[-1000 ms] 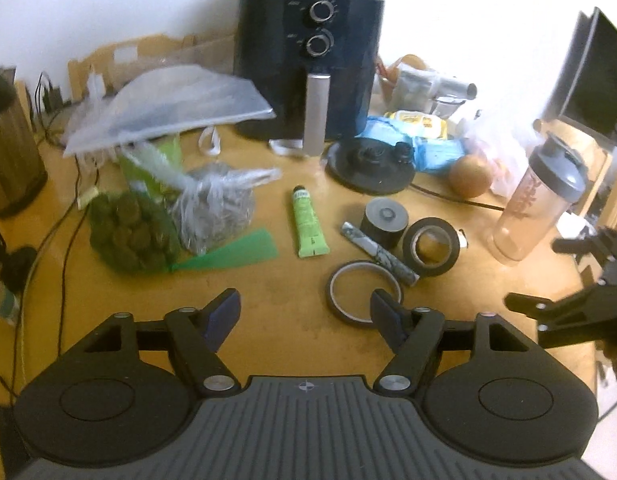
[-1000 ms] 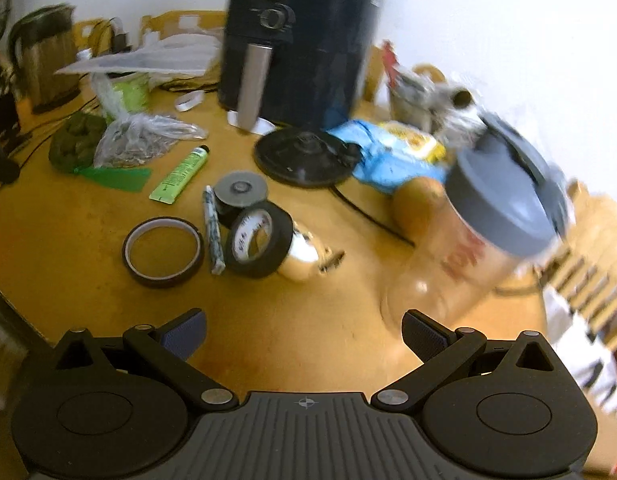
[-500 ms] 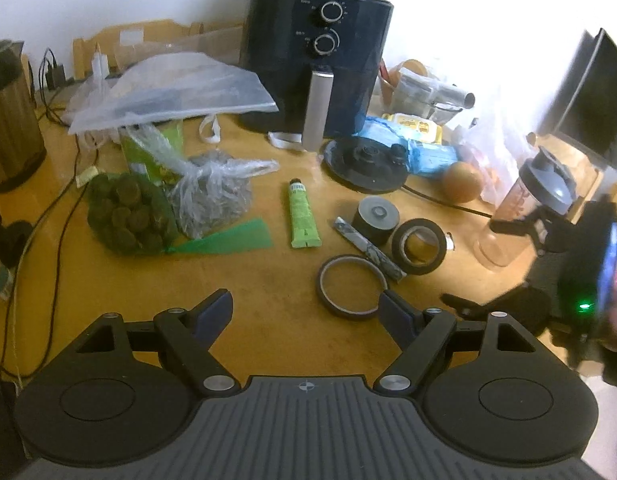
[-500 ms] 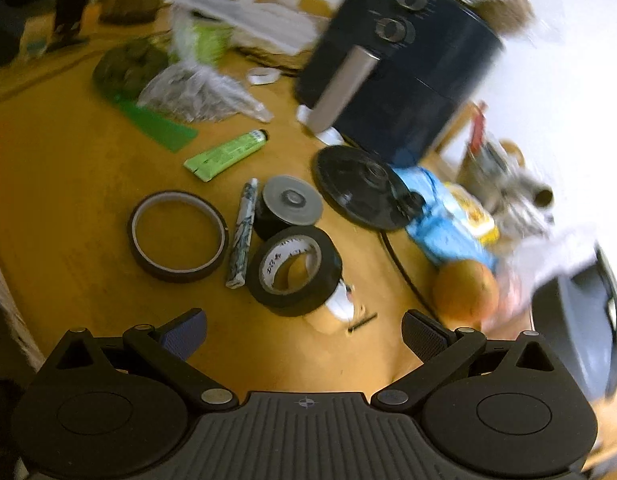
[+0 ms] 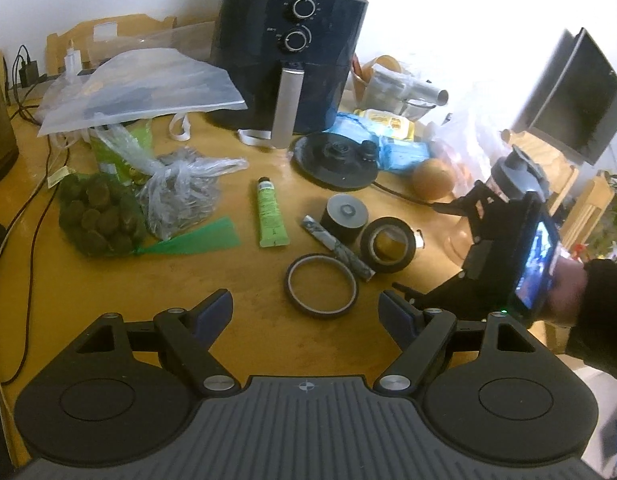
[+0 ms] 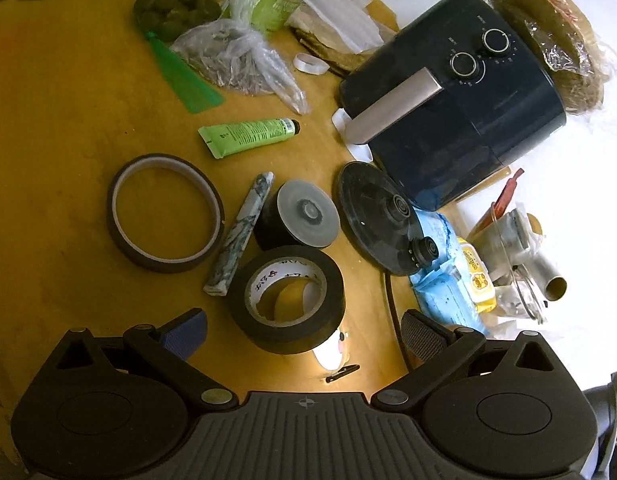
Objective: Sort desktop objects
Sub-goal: 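Grasp the black electrical tape roll with the right tool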
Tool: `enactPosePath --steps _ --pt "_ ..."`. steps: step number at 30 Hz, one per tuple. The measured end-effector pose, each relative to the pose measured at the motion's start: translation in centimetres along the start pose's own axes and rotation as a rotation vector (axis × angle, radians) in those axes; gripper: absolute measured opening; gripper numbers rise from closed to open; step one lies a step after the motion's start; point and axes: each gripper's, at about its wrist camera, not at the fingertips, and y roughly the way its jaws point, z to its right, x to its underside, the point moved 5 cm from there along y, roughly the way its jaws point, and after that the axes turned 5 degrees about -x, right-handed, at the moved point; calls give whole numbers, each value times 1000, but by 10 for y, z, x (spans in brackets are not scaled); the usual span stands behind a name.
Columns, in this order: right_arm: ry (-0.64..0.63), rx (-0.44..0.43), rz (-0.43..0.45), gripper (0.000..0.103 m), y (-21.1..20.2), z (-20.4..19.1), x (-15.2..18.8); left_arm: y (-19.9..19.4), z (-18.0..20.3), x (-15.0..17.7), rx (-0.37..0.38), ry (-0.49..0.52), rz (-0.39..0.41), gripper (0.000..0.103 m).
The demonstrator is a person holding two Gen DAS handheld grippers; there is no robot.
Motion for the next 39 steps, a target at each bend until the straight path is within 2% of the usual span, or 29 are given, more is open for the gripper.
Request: enactPosePath --steps 9,12,20,28,31,39 --pt "-51 23 2 101 8 -2 -2 -6 -6 1 10 -17 15 80" --pt "-61 21 -4 96 11 -3 -2 -8 -10 2 14 -33 15 80" --pt "-97 7 -10 90 18 -6 -5 -7 -18 5 26 -55 -2 80" --pt "-160 -22 -23 75 29 -15 -10 -1 -20 5 60 -68 -13 80" --pt "-179 -19 -21 75 31 -17 -11 1 -18 7 75 -61 -18 80" --pt "-35 -40 24 75 6 -5 -7 1 -16 11 94 -57 -45 80"
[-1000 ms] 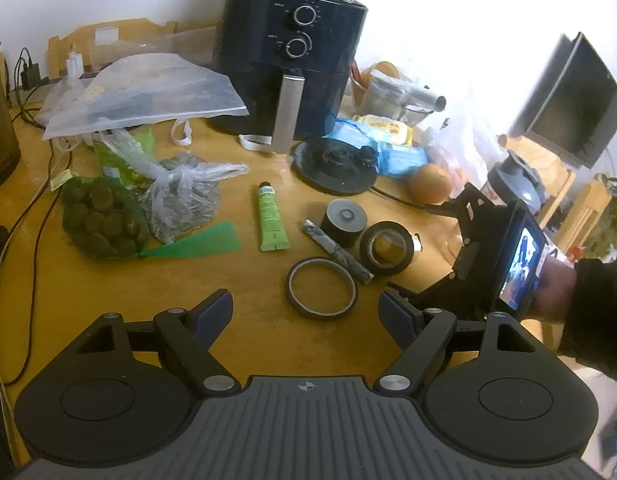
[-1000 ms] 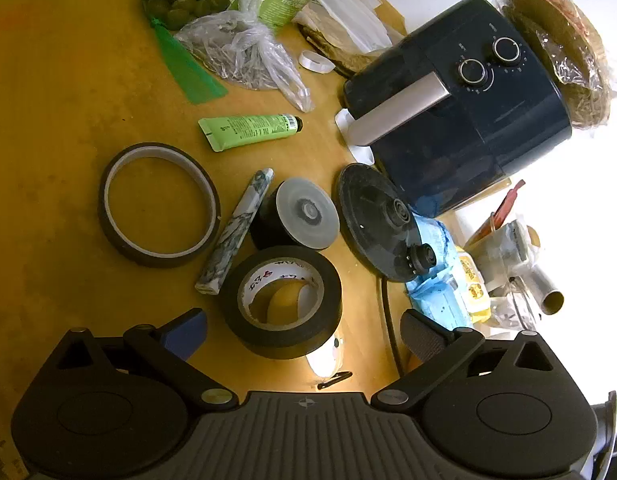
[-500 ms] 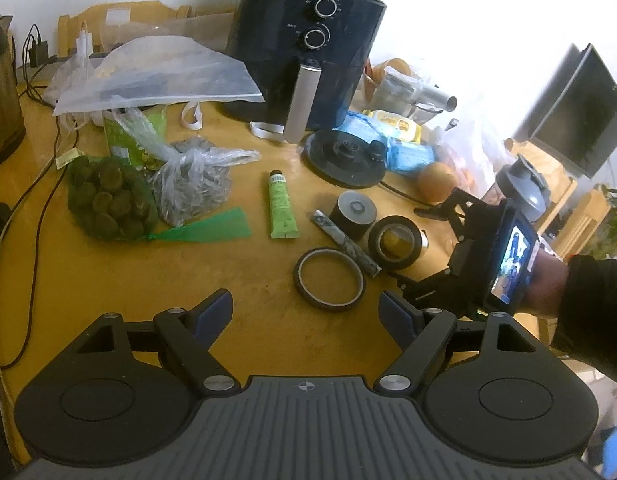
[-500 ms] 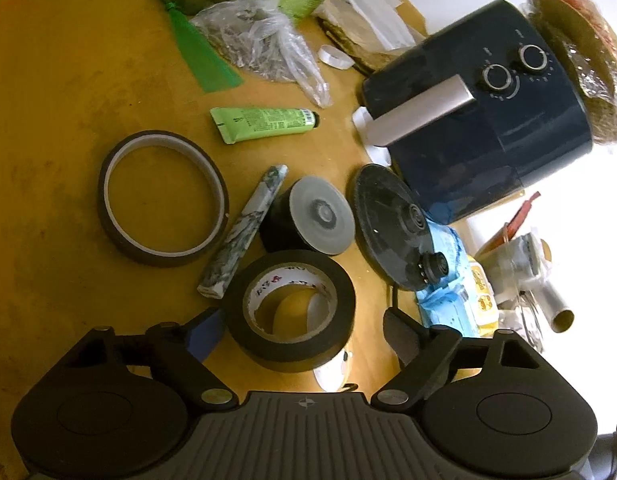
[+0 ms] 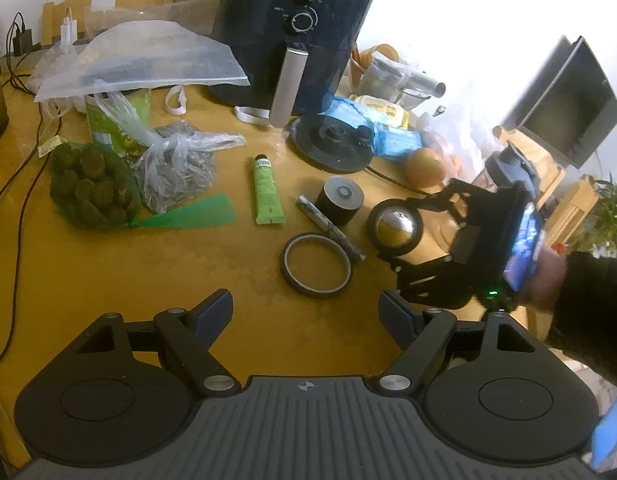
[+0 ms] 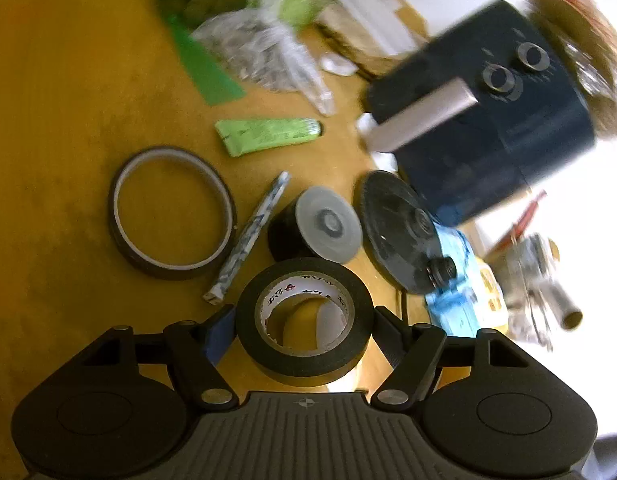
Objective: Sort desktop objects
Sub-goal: 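Grasp the black electrical tape roll with the right tool, then lift the black tape roll off the table with the right tool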
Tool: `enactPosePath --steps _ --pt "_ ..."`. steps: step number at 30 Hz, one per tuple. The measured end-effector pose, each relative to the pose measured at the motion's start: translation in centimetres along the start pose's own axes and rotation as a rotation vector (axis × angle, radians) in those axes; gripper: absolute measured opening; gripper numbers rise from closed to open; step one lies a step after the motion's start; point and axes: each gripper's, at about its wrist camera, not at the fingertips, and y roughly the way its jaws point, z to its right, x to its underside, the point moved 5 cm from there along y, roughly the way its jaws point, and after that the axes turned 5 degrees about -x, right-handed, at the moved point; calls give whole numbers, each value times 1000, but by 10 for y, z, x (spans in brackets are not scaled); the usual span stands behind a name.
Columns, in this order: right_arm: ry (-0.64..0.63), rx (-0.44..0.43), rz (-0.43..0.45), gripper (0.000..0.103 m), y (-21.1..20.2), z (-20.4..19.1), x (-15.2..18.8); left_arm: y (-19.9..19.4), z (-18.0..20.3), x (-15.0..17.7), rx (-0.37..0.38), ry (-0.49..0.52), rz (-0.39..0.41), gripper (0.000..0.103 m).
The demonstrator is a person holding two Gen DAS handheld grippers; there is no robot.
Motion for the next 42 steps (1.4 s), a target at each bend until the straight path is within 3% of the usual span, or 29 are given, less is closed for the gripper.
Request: enactPosePath --steps 6,13,20,29,42 --pt "288 -114 -7 75 -29 15 18 -9 10 2 -11 -13 8 80" --pt "566 -182 -62 75 -31 18 72 -23 22 -3 -32 -21 26 80" --pt "684 -183 -96 75 -23 19 105 -32 38 -13 -27 12 53 80" --pt "809 -222 -90 75 -23 26 121 -32 58 -25 8 14 107 80" --pt "817 -268 -56 75 -21 29 127 -39 45 -19 -4 -41 112 80"
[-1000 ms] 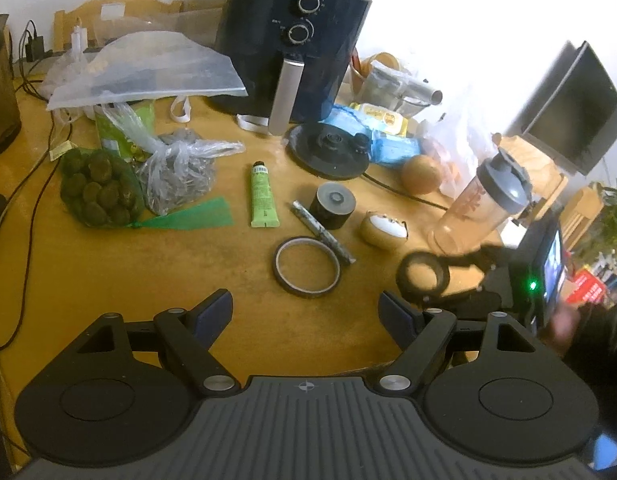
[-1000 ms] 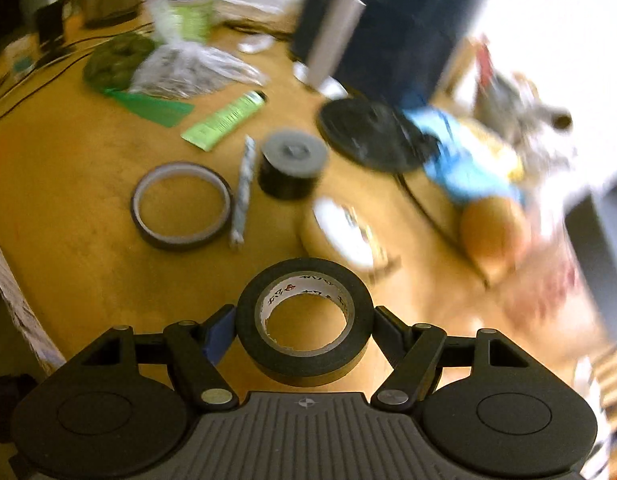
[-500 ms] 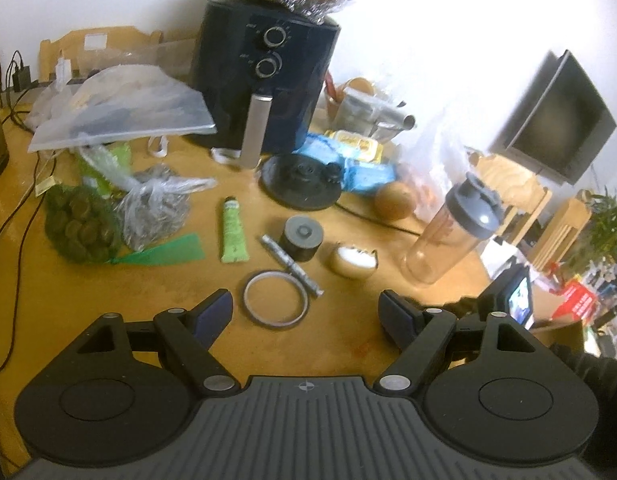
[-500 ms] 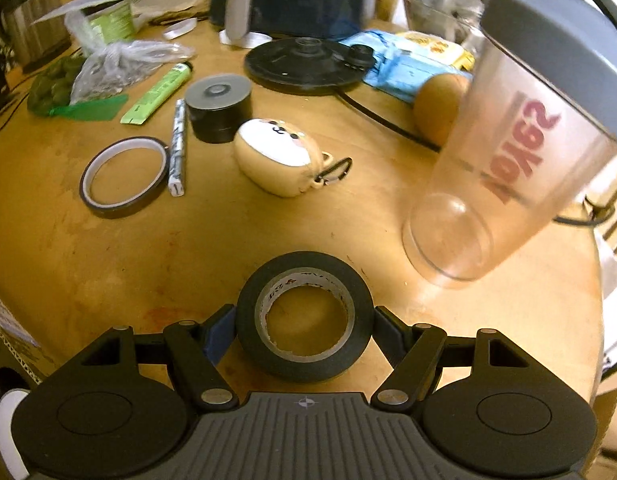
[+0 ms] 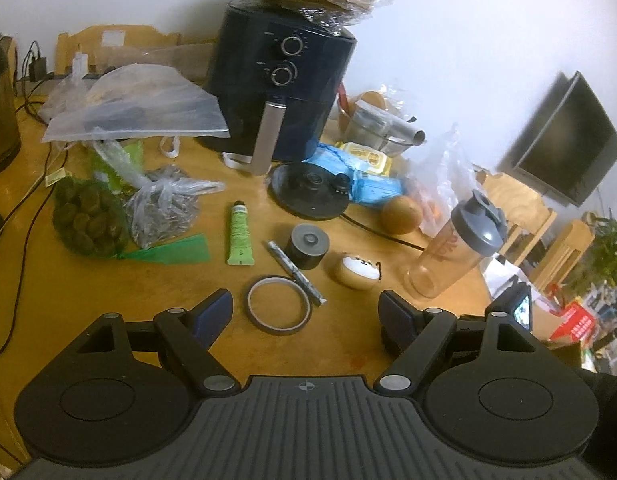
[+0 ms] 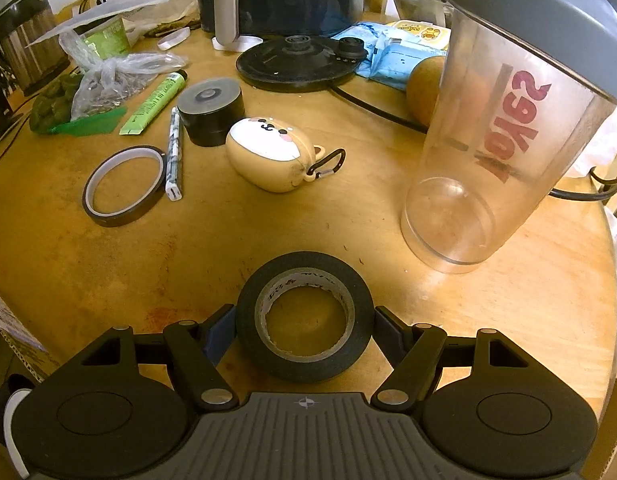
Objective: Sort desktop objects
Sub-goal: 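Lift the black tape roll off the table with the right tool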
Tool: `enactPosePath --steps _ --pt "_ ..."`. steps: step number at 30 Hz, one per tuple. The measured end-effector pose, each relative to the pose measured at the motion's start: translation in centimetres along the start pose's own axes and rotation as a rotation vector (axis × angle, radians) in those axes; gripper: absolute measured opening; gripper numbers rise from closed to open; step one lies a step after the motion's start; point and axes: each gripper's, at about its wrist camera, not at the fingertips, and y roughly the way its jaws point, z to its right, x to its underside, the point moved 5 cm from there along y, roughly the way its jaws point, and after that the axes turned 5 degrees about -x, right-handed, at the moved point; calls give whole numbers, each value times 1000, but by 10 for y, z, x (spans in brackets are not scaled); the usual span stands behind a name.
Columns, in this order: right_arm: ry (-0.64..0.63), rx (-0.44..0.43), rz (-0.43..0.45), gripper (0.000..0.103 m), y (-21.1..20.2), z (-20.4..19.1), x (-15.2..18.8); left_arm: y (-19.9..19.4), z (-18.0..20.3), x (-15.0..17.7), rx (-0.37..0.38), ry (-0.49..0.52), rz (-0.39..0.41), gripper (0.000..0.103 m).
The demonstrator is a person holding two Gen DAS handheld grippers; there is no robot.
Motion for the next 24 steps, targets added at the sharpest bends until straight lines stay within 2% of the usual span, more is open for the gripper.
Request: enactPosePath --steps 14,15,18,24 --pt "-50 -59 10 75 0 9 -1 4 7 6 4 27 -30 80" --pt "-57 -62 12 76 0 9 0 4 8 7 6 30 -34 80" --pt "-88 -38 13 95 0 10 1 8 10 9 6 39 -46 80" --pt "-71 -76 20 98 -12 20 9 13 11 11 2 43 -63 80"
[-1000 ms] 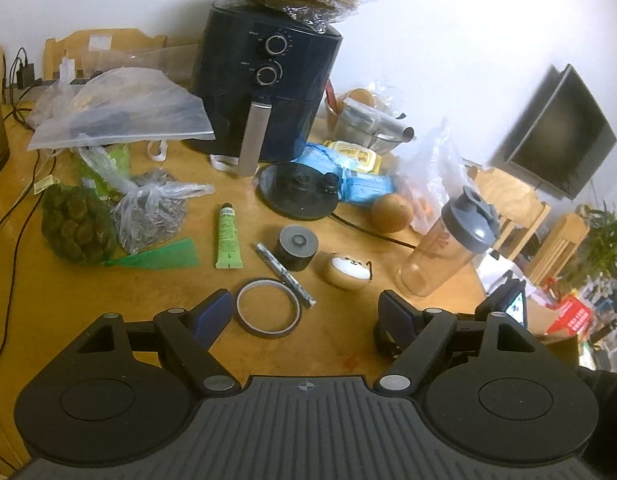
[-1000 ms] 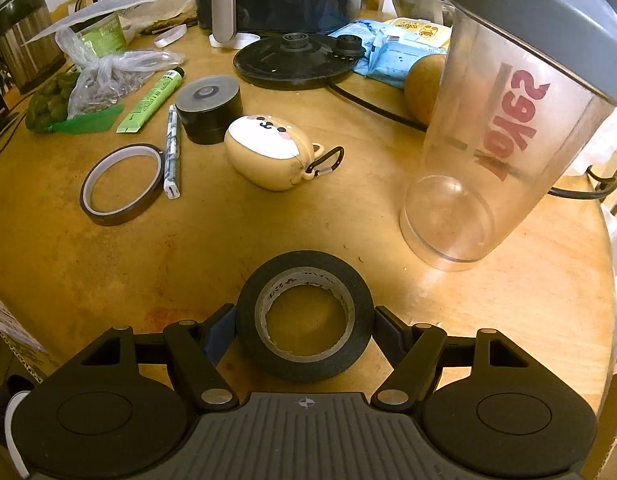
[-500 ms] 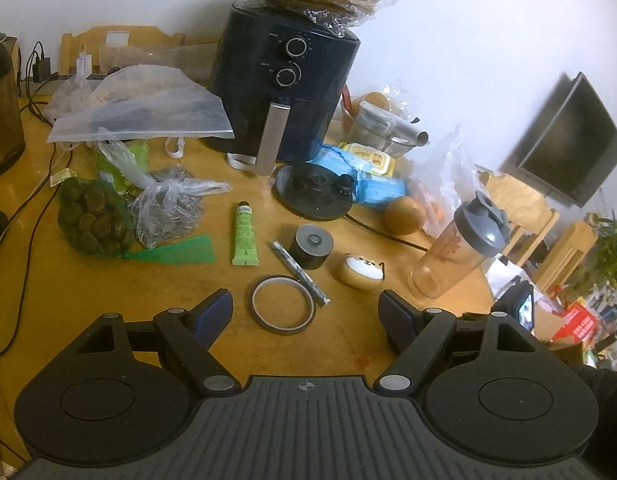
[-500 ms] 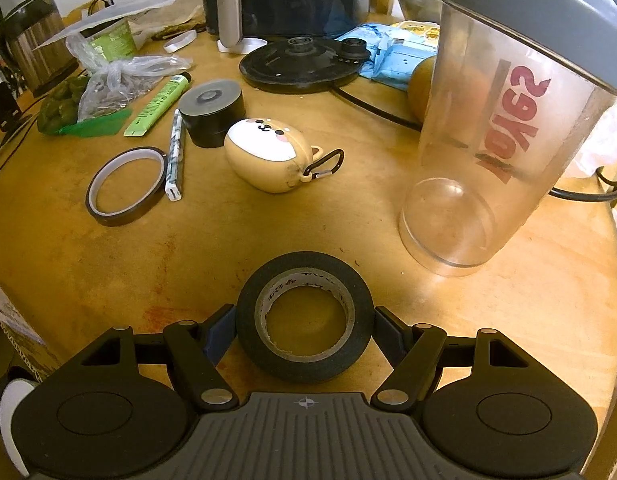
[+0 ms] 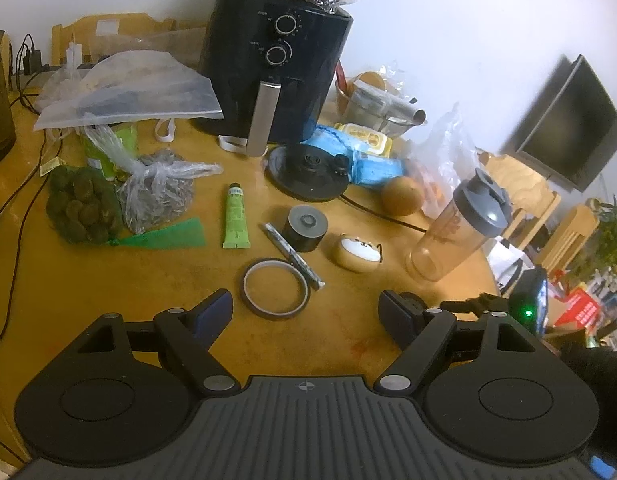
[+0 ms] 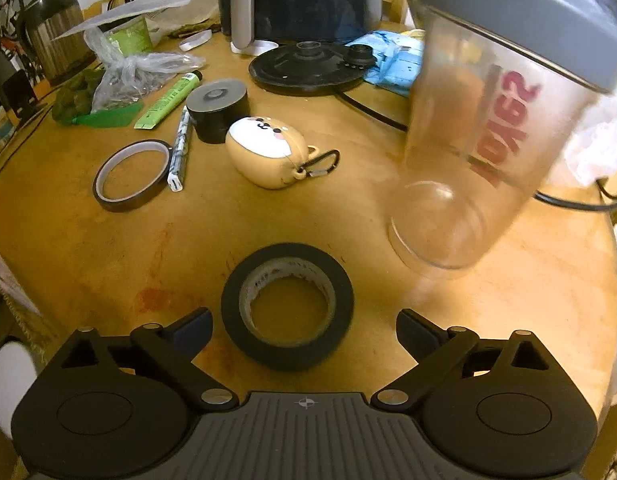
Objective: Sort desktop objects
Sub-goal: 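Lift the black tape roll off the table with the right tool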
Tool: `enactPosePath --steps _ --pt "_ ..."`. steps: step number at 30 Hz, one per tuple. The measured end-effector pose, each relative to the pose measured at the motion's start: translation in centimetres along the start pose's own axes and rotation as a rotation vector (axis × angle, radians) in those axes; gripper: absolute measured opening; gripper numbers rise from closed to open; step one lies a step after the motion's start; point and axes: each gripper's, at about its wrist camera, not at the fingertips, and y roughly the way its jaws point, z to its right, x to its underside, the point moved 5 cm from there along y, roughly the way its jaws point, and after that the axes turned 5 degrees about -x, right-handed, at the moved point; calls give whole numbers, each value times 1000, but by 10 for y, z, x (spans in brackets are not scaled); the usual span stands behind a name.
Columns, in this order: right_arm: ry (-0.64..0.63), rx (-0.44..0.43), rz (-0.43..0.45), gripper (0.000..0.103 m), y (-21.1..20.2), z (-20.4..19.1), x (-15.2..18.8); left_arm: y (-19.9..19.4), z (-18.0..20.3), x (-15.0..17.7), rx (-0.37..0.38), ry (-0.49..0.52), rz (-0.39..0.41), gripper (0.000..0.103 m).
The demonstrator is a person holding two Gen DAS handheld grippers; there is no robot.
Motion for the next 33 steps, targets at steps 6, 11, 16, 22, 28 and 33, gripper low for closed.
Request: enactPosePath --steps 6,11,16,22,28,33 --pt "5 5 26 98 0 -1 -1 9 2 2 -3 9 -32 80" --pt "-14 15 51 98 7 -8 -5 14 2 1 -9 24 -42 80" --pt "-44 40 54 85 16 -16 -3 20 2 1 -15 43 -59 80" --pt "-37 47 70 75 18 -19 -4 27 3 -1 -9 74 -72 80" --pt "-5 32 75 75 10 -18 -12 28 5 -1 6 104 -82 80" --pt "-9 19 103 75 -9 -25 -22 27 5 -5 17 109 -66 80"
